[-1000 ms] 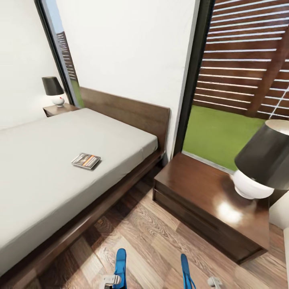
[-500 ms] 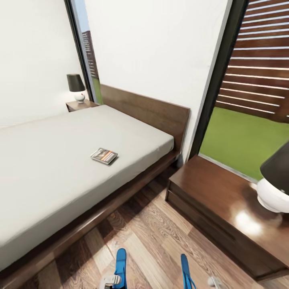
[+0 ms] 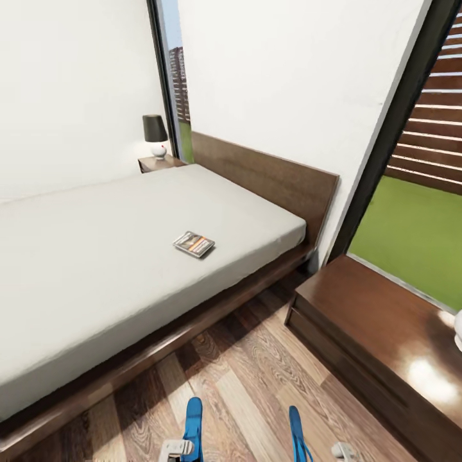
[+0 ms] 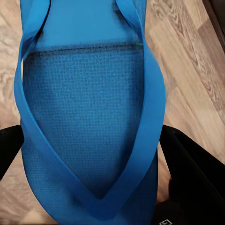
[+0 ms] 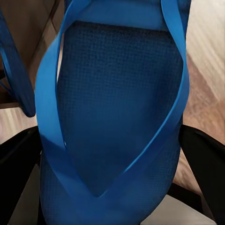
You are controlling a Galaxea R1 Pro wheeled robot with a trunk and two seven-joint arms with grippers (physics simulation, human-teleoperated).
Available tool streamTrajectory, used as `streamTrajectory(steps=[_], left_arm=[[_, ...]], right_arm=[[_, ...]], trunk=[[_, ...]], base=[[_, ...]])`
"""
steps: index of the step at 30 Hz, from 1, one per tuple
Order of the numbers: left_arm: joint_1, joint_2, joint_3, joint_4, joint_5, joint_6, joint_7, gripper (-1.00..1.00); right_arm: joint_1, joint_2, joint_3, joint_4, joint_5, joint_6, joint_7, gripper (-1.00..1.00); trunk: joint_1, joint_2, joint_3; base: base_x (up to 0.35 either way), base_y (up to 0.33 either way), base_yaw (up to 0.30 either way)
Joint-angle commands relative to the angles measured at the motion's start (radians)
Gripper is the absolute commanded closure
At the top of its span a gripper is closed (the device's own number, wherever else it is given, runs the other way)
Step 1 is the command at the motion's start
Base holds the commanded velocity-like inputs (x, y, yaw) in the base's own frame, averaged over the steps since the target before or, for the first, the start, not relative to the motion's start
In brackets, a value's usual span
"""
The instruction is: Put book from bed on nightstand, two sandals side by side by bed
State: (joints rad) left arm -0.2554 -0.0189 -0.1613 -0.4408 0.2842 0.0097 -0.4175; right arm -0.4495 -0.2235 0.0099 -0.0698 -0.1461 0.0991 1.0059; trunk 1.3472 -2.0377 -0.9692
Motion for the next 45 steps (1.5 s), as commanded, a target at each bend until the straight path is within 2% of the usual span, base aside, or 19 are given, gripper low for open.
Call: streamTrajectory(steps=[1,45], left_arm=[[-0.001,0.001,-0.004,0.001,0.009,0.001,-0.001,1.0],[-0.001,0.002,-0.003,0.001,0.009,0.0,-0.001,1.0]], right_arm=[[0.0,0.0,0.001,-0.001,-0.009,0.011,0.005,1.0],[0.0,0.0,0.001,-0.001,-0.01,0.011,0.005,1.0]], trunk=[[0.0,0.0,-0.001],[0.0,0.0,-0.023]], base=[[0.0,0.0,0.271],[0.0,0.0,0.272]])
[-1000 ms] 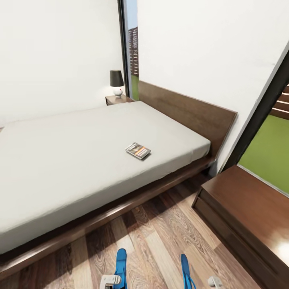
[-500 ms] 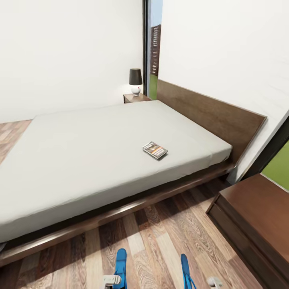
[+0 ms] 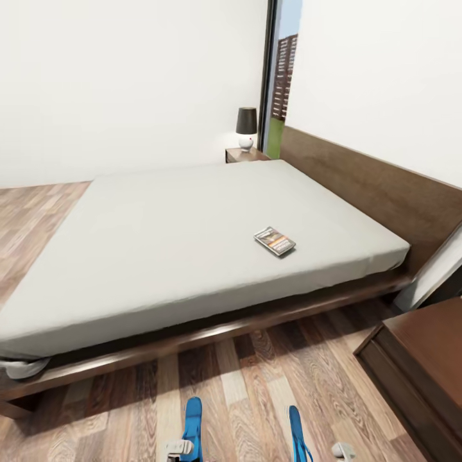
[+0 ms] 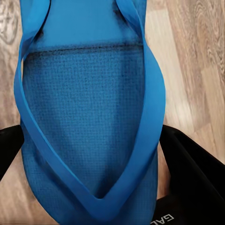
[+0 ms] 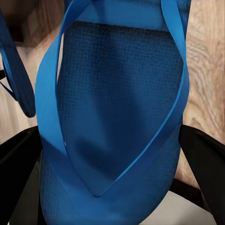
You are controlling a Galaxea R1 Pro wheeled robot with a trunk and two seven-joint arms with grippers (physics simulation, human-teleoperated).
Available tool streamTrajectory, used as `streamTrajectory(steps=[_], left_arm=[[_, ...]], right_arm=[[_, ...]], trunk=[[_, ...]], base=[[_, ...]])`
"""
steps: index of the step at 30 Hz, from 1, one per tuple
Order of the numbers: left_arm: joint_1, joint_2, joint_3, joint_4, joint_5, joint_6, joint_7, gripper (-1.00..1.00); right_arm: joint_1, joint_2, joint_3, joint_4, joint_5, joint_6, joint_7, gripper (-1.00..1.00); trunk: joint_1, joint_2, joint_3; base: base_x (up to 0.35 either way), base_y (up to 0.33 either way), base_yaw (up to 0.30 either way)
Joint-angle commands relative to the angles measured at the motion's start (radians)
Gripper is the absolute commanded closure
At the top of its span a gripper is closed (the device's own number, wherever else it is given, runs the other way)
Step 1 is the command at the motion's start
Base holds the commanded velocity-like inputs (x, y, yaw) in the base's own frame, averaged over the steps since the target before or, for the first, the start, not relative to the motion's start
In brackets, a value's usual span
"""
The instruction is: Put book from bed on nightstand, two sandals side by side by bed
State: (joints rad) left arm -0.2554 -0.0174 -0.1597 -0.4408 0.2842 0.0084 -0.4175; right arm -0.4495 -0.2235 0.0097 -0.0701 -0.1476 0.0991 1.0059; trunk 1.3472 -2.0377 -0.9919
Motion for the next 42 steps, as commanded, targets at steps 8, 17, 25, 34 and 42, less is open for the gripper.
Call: streamTrajectory(steps=[8,17,25,34,42], left_arm=[[-0.001,0.001,-0.004,0.001,0.009,0.001,-0.001,1.0],[-0.001,0.001,-0.004,0.001,0.009,0.001,-0.001,1.0],[-0.001,0.001,-0.004,0.001,0.009,0.001,-0.001,1.0],[-0.001,0.001,-0.004,0.001,0.012,0.001,-0.001,1.0],[-0.001,0.001,-0.004,0.001,0.012,0.001,-0.001,1.0]], right_arm=[[0.0,0.0,0.001,-0.001,-0.009,0.011,0.005,1.0],[0.0,0.0,0.001,-0.002,-0.008,0.011,0.005,1.0],[0.0,0.0,0.001,-0.002,-0.009,0.011,0.005,1.0],[0.0,0.0,0.001,-0.002,-0.009,0.011,0.006,1.0],[0.0,0.0,0.001,-0.002,-0.009,0.011,0.007,1.0]], trunk=[[0.0,0.0,-0.005],[0.0,0.0,-0.009],[0.0,0.0,-0.013],[0.0,0.0,-0.015],[0.0,0.0,-0.015]], base=[[0.0,0.0,0.272],[0.0,0.0,0.272],[0.0,0.0,0.272],[0.0,0.0,0.15],[0.0,0.0,0.005]])
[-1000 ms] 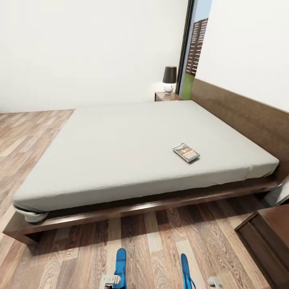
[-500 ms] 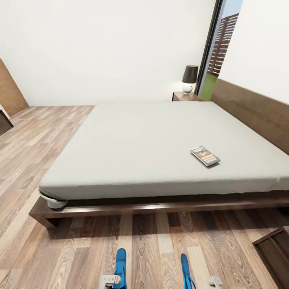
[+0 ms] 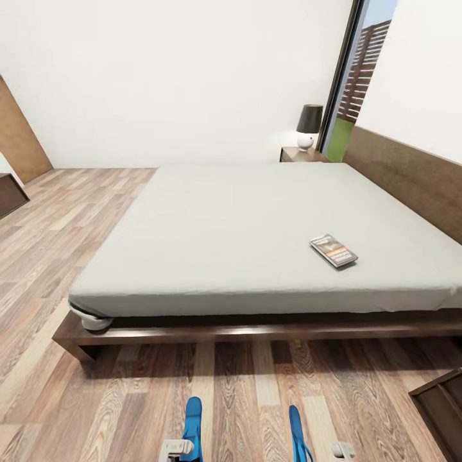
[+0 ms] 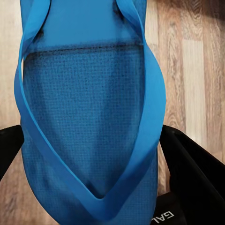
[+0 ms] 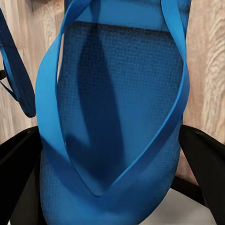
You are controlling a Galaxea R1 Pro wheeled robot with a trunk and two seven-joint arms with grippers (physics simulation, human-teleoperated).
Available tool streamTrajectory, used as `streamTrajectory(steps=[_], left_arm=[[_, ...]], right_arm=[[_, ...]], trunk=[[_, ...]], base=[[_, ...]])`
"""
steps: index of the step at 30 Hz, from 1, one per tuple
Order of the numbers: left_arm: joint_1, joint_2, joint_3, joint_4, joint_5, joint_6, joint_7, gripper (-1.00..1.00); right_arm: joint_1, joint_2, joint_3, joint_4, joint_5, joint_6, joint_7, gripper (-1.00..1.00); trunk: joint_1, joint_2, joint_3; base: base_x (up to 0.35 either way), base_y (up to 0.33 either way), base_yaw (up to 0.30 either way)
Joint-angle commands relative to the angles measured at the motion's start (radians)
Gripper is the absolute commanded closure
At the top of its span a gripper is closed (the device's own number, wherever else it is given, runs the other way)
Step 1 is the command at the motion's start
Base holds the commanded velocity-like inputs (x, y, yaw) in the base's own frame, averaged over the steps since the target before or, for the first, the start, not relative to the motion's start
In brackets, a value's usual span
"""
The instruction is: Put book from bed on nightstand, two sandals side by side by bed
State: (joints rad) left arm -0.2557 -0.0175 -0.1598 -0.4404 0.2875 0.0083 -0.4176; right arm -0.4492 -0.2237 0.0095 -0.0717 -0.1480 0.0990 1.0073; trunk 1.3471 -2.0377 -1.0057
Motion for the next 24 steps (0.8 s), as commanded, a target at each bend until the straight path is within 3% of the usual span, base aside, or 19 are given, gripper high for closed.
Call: streamTrajectory(steps=[1,13,16,18,20,23,24], left_arm=[[0.0,0.001,-0.004,0.0,0.009,0.001,-0.001,1.0],[0.0,0.001,-0.003,0.0,0.009,0.001,-0.001,1.0],[0.0,0.008,0.003,-0.004,0.009,0.001,0.002,1.0],[-0.004,0.026,0.005,-0.006,0.009,0.002,0.024,1.0],[-0.011,0.046,0.006,-0.01,0.009,0.003,0.084,1.0],[-0.023,0.059,0.007,-0.046,0.007,0.007,0.294,1.0],[-0.028,0.06,0.007,-0.081,0.005,0.011,0.407,1.0]], right_arm=[[0.0,0.0,0.001,0.0,-0.008,0.011,0.005,1.0],[0.0,-0.002,0.001,0.0,-0.01,0.011,0.006,1.0],[0.0,-0.006,0.001,0.0,-0.014,0.011,0.005,1.0],[0.0,-0.009,0.0,0.0,-0.014,0.011,0.005,1.0],[0.0,-0.01,0.0,0.0,-0.015,0.011,0.005,1.0],[0.0,-0.011,0.0,-0.001,-0.016,0.011,0.006,1.0],[0.0,-0.012,-0.001,0.0,-0.016,0.011,0.007,1.0]], trunk=[[0.0,0.0,-0.001],[0.0,0.0,-0.001],[0.0,0.0,-0.001],[0.0,0.0,-0.001],[0.0,0.0,-0.001],[0.0,0.0,-0.001],[0.0,0.0,-0.001]], base=[[0.0,0.0,0.0],[0.0,0.0,0.0],[0.0,0.0,0.0],[0.0,0.0,0.0],[0.0,0.0,0.0],[0.0,0.0,0.0],[0.0,0.0,0.0]])
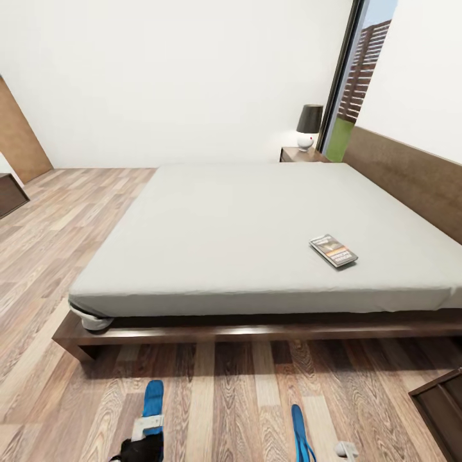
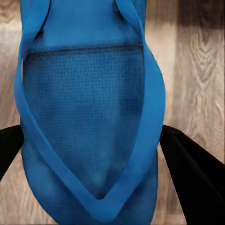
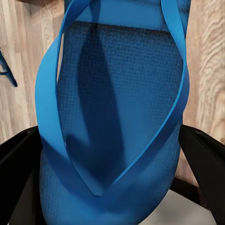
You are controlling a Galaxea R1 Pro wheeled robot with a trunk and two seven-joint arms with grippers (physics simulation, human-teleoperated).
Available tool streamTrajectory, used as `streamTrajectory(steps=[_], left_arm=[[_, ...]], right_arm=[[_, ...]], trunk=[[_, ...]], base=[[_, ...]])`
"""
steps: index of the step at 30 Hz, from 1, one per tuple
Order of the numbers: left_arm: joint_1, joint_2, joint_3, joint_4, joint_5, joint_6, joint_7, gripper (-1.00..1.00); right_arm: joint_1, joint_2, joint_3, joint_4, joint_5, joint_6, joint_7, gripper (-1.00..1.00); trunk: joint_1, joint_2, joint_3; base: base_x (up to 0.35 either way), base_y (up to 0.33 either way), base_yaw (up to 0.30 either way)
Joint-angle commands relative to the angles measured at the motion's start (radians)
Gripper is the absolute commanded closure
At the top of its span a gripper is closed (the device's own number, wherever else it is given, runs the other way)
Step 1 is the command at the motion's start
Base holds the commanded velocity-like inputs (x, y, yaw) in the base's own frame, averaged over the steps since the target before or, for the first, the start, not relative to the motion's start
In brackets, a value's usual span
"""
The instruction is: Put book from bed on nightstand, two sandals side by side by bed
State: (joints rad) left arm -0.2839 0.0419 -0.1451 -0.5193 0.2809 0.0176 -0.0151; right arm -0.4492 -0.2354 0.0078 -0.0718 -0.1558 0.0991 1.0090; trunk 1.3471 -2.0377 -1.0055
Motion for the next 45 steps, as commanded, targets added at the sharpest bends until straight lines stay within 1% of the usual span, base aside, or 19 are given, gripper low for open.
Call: streamTrajectory(steps=[1,5,7,10,13,17,22,24,27,29,30,32,34,36,38,40,41,42,45], left_arm=[[-0.003,0.002,-0.008,-0.025,0.011,0.004,0.077,1.0],[-0.008,-0.002,-0.009,-0.069,0.006,0.001,0.323,1.0],[-0.009,-0.004,-0.011,-0.072,0.003,-0.001,0.36,1.0],[-0.009,-0.003,-0.013,-0.072,-0.013,-0.004,0.381,1.0],[-0.009,0.004,-0.012,-0.071,-0.04,-0.009,0.386,1.0],[-0.009,0.036,-0.011,-0.07,-0.051,-0.032,0.383,1.0],[-0.009,0.042,-0.012,-0.067,-0.052,-0.039,0.38,1.0],[-0.009,0.042,-0.012,-0.067,-0.052,-0.034,0.379,1.0],[-0.009,0.042,-0.011,-0.071,-0.053,-0.001,0.332,1.0],[-0.011,0.043,-0.011,-0.075,-0.053,0.06,0.269,1.0],[-0.021,0.044,-0.011,-0.077,-0.054,0.108,0.234,1.0],[-0.053,0.045,-0.011,-0.077,-0.054,0.149,0.212,1.0],[-0.08,0.048,-0.011,-0.075,-0.053,0.168,0.202,1.0],[-0.094,0.05,-0.011,-0.072,-0.052,0.176,0.197,1.0],[-0.097,0.05,-0.011,-0.07,-0.051,0.178,0.195,1.0],[-0.099,0.05,-0.01,-0.07,-0.05,0.178,0.196,1.0],[-0.099,0.05,-0.009,-0.07,-0.049,0.178,0.195,1.0],[-0.099,0.049,-0.009,-0.071,-0.049,0.177,0.195,1.0],[-0.099,0.049,-0.008,-0.071,-0.048,0.177,0.196,1.0]], right_arm=[[0.0,0.0,0.001,0.0,-0.008,0.011,0.005,1.0],[0.0,-0.001,-0.001,0.0,-0.008,0.011,0.005,1.0],[0.0,-0.001,-0.001,0.0,-0.008,0.011,0.006,1.0],[0.0,-0.001,-0.002,0.0,-0.008,0.011,0.006,1.0],[0.0,-0.001,-0.002,-0.001,-0.008,0.011,0.006,1.0],[0.0,-0.001,-0.004,-0.001,-0.008,0.013,0.007,1.0],[0.0,-0.004,-0.008,-0.008,-0.008,0.026,0.013,1.0],[-0.001,-0.017,-0.014,-0.019,-0.009,0.047,0.016,1.0],[-0.003,-0.049,-0.018,-0.055,-0.012,0.152,0.018,1.0],[-0.003,-0.074,-0.019,-0.12,-0.012,0.249,0.019,1.0],[-0.003,-0.088,-0.021,-0.173,-0.013,0.307,0.02,1.0],[-0.003,-0.099,-0.023,-0.223,-0.02,0.355,0.021,1.0],[-0.003,-0.107,-0.027,-0.248,-0.046,0.382,0.022,1.0],[-0.003,-0.117,-0.03,-0.276,-0.11,0.433,0.023,1.0],[-0.003,-0.119,-0.03,-0.318,-0.15,0.481,0.034,1.0],[-0.003,-0.121,-0.032,-0.359,-0.176,0.535,0.076,1.0],[-0.003,-0.124,-0.032,-0.374,-0.182,0.56,0.111,1.0],[-0.003,-0.13,-0.032,-0.393,-0.188,0.59,0.168,1.0],[-0.003,-0.163,-0.033,-0.411,-0.193,0.626,0.244,1.0]], trunk=[[0.0,0.0,-0.001],[0.0,0.0,-0.001],[0.0,0.0,-0.001],[0.0,0.0,-0.001],[0.0,0.0,-0.001],[0.0,0.0,-0.001],[0.0,0.0,-0.001],[0.0,0.0,-0.001],[0.0,0.0,-0.001],[0.0,0.0,-0.001],[0.0,0.0,-0.001],[0.0,0.0,-0.001],[0.0,0.0,-0.001],[0.0,0.0,-0.001],[0.0,0.0,-0.001],[0.0,0.0,-0.001],[0.0,0.0,-0.001],[0.0,0.0,-0.001],[0.0,0.0,-0.001]], base=[[0.0,0.0,0.0],[0.0,0.0,0.0],[0.0,0.0,0.0],[0.0,0.0,0.0],[0.0,0.0,0.0],[0.0,0.0,0.0],[0.0,0.0,0.0],[0.0,0.0,0.0],[0.0,0.0,0.0],[0.0,0.0,0.0],[0.0,0.0,0.0],[0.0,0.0,0.0],[0.0,0.0,0.0],[0.0,0.0,0.0],[0.0,0.0,0.0],[0.0,0.0,0.0],[0.0,0.0,0.0],[0.0,0.0,0.0],[0.0,0.0,0.0]])
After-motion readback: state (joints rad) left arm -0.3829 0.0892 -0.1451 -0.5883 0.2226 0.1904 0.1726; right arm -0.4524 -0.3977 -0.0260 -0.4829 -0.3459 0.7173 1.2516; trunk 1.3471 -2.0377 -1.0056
